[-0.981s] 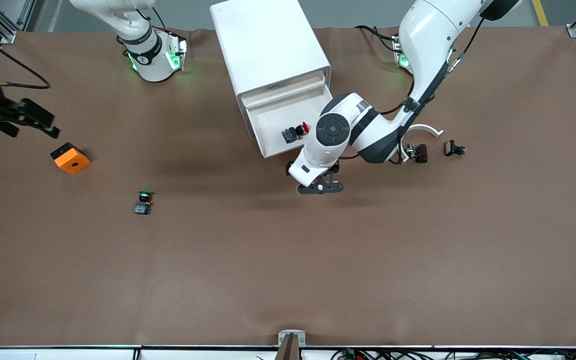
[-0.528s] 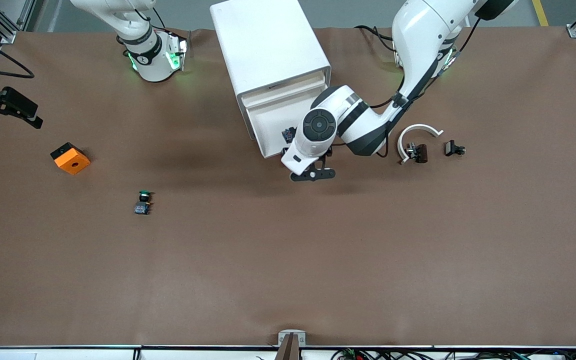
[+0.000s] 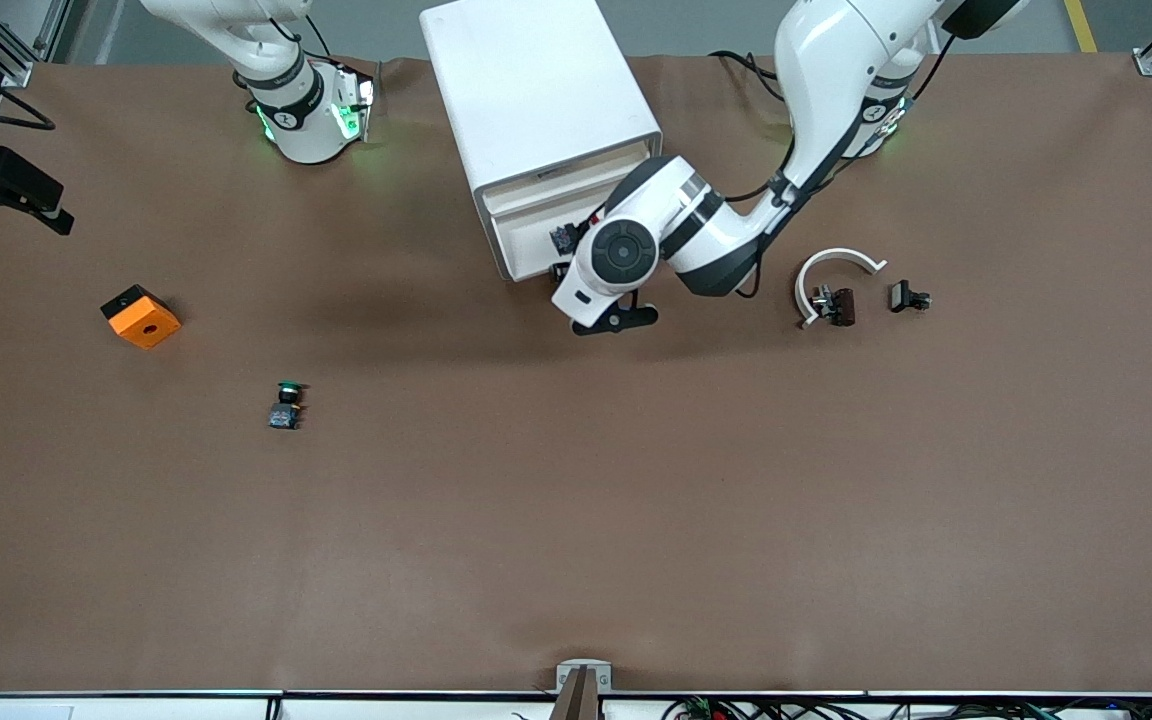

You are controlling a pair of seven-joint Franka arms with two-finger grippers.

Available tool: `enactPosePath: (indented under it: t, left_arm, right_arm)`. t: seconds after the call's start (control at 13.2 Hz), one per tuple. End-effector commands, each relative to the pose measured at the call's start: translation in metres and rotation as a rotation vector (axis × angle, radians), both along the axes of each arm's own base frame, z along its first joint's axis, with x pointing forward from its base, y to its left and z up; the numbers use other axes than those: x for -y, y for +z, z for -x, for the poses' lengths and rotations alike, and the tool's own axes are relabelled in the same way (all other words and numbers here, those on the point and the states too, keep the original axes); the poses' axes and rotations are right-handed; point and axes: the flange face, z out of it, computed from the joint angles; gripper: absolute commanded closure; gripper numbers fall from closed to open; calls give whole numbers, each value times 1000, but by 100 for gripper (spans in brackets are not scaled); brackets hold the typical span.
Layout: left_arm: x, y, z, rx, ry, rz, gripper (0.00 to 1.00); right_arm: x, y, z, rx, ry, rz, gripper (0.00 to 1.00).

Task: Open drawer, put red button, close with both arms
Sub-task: 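Push the drawer shut into the white unit with the left gripper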

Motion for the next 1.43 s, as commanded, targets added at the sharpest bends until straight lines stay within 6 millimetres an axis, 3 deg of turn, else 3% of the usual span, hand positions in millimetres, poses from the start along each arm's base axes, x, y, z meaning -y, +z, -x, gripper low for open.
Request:
enactPosePath:
  t: [0.0, 0.23, 0.6, 0.83, 0.98, 1.21, 1.36]
  left_arm:
    - [13, -7, 23, -41, -13, -13, 0]
    - [19, -16, 39, -87, 2, -20, 0]
    - [20, -25, 43, -149, 16, 10, 0]
    - [19, -44, 49, -193, 37, -6, 0]
    - [18, -43, 50, -189, 25, -6, 0]
    - [31, -44, 66, -173, -11, -6, 0]
    - [25, -40, 57, -166, 0, -9, 0]
  right_arm:
    - [1, 5, 2, -7, -1, 6, 0]
    - [1, 3, 4, -24, -1, 6, 0]
    - [0, 3, 4, -25, -2, 6, 0]
    - [1, 3, 4, -26, -4, 5, 0]
    - [0, 3, 4, -25, -4, 6, 0]
    - [1, 3, 4, -26, -6, 9, 0]
    - [1, 4, 4, -24, -6, 10, 0]
